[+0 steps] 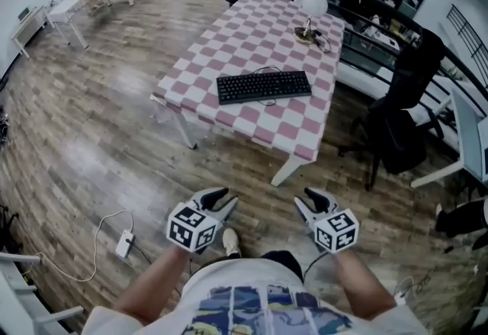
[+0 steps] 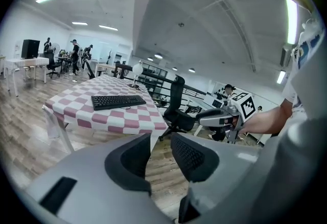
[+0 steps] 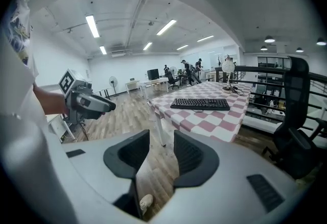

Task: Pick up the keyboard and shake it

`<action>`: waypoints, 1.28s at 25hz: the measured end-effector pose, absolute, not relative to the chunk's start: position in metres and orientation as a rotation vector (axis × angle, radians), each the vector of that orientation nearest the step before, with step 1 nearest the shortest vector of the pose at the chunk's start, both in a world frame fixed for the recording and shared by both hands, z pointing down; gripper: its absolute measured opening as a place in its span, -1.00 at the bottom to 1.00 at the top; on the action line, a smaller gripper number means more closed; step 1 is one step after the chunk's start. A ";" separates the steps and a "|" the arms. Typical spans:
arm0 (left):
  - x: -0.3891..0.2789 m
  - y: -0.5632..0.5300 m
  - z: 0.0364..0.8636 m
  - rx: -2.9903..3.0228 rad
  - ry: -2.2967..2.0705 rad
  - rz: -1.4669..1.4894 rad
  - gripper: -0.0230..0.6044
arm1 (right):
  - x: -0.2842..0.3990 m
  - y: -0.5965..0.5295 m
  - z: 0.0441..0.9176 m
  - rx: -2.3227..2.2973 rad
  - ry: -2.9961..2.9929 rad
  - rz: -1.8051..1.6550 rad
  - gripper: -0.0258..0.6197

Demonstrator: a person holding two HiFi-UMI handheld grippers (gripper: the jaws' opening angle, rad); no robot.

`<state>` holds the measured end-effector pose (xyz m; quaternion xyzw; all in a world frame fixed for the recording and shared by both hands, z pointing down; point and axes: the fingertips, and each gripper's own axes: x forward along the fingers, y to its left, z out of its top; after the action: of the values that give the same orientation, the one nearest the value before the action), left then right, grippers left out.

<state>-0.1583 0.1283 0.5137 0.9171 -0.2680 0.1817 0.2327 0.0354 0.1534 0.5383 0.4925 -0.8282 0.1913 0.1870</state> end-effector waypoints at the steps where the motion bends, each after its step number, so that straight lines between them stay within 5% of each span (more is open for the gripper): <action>1: -0.160 0.114 0.515 2.521 -0.731 0.501 -0.56 | 0.035 0.141 0.541 1.396 -2.326 0.546 -0.46; 9: -0.155 0.015 0.535 2.452 -0.734 0.484 -0.53 | 0.049 0.053 0.551 1.387 -2.300 0.551 -0.46; 32: -0.110 -0.274 0.617 2.130 -1.074 0.544 -0.44 | 0.241 -0.298 0.644 1.181 -2.210 0.756 -0.41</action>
<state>-0.1097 -0.2744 0.6168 0.8184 -0.4129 0.2092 0.3405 0.2411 -0.2980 0.6441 0.4357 -0.8156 0.2790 0.2592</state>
